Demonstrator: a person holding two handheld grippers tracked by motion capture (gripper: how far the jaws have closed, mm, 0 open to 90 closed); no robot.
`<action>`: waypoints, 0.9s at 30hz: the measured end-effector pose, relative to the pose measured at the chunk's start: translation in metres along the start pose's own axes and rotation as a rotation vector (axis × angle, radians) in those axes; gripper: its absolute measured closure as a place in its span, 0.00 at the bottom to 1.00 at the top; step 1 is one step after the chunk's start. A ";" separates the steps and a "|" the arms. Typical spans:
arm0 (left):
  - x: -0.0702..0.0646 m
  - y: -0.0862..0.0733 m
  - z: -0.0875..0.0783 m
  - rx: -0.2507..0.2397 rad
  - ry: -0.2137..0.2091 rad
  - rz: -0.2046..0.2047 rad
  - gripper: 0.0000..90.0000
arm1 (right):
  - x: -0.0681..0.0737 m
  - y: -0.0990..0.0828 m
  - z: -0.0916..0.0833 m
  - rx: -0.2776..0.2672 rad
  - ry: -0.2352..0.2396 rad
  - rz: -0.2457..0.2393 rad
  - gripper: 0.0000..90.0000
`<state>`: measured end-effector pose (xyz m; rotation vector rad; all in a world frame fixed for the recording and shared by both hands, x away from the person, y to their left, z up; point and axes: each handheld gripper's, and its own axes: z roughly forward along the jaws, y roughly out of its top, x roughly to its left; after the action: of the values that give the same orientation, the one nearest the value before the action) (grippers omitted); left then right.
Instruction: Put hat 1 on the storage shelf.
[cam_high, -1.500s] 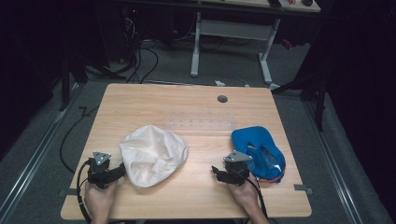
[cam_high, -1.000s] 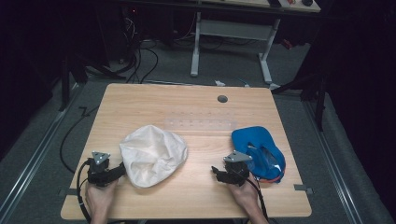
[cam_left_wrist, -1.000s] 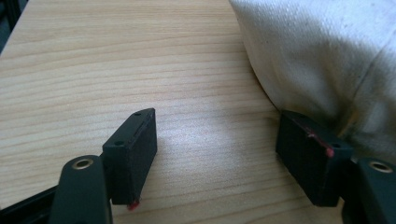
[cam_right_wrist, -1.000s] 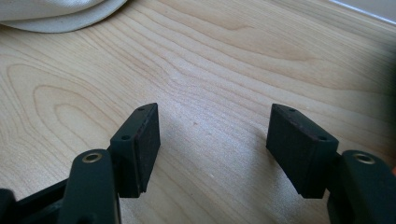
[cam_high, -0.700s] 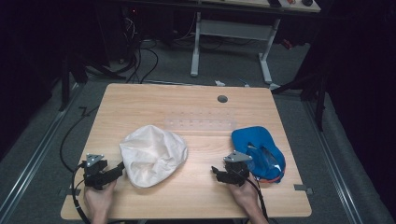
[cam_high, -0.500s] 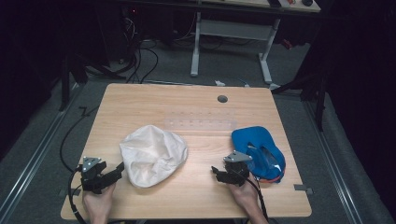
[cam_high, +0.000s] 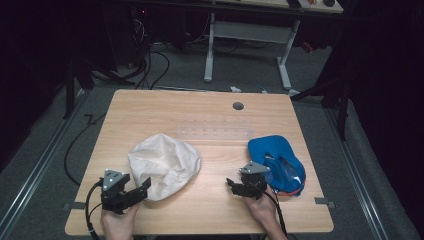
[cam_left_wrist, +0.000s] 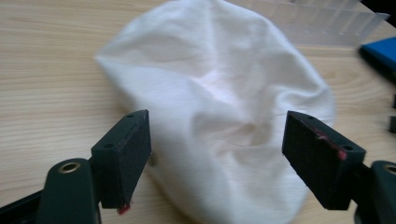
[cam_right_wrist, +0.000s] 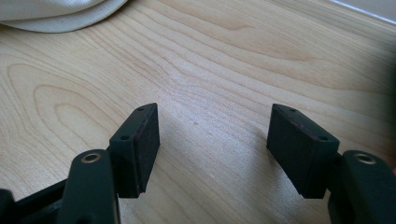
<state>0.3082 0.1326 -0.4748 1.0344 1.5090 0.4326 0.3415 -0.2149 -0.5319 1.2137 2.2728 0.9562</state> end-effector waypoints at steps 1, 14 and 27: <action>0.000 0.000 0.000 0.000 0.000 0.000 0.26 | 0.000 0.000 0.000 0.000 0.000 0.000 0.39; -0.029 -0.031 0.041 0.056 -0.015 -0.052 0.19 | 0.000 0.000 0.000 0.000 0.000 0.000 0.39; -0.026 -0.049 0.077 0.092 0.063 -0.090 0.17 | 0.000 0.000 0.000 0.000 0.000 0.000 0.39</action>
<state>0.3600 0.0633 -0.5150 1.0283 1.6375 0.3371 0.3415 -0.2150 -0.5319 1.2140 2.2728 0.9556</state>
